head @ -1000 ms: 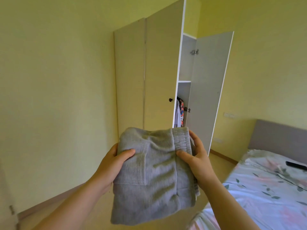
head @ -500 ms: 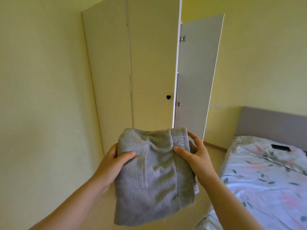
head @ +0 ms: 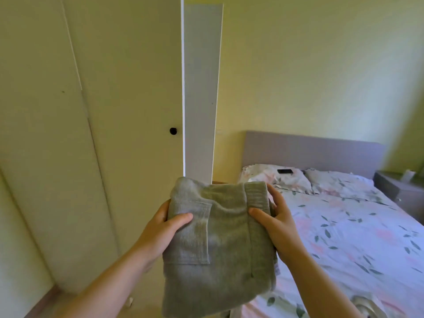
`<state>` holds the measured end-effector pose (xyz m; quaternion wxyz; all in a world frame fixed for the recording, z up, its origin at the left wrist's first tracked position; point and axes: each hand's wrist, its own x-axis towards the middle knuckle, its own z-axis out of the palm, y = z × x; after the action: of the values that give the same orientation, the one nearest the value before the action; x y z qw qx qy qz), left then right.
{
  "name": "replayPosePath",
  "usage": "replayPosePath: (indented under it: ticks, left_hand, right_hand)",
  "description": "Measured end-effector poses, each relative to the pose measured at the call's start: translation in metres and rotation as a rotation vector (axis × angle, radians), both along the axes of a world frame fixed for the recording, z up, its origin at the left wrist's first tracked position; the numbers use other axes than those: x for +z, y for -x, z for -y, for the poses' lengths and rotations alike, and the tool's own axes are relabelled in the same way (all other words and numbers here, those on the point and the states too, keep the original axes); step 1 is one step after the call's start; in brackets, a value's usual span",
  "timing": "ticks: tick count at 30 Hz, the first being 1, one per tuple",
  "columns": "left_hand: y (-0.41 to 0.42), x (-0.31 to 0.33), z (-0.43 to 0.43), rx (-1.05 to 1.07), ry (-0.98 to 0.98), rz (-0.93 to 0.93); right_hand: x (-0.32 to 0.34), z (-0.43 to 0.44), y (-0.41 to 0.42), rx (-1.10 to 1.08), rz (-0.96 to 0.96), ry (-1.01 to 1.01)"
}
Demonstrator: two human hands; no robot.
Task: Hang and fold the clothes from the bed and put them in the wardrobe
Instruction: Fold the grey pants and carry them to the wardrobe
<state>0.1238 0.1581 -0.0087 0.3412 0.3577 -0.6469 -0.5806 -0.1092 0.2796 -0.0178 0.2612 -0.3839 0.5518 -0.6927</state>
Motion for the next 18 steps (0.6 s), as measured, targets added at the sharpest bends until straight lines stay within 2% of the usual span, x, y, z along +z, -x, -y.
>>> replayPosePath:
  ticks: [6, 18]
  left_hand:
    - [0.077, -0.006, 0.035, -0.184, -0.029, -0.04]
    - [0.199, -0.003, 0.094, -0.341, -0.036, -0.027]
  right_hand:
    - [0.005, 0.0, 0.051, -0.226, -0.052, -0.014]
    - [0.004, 0.028, 0.144, -0.428, -0.08, -0.014]
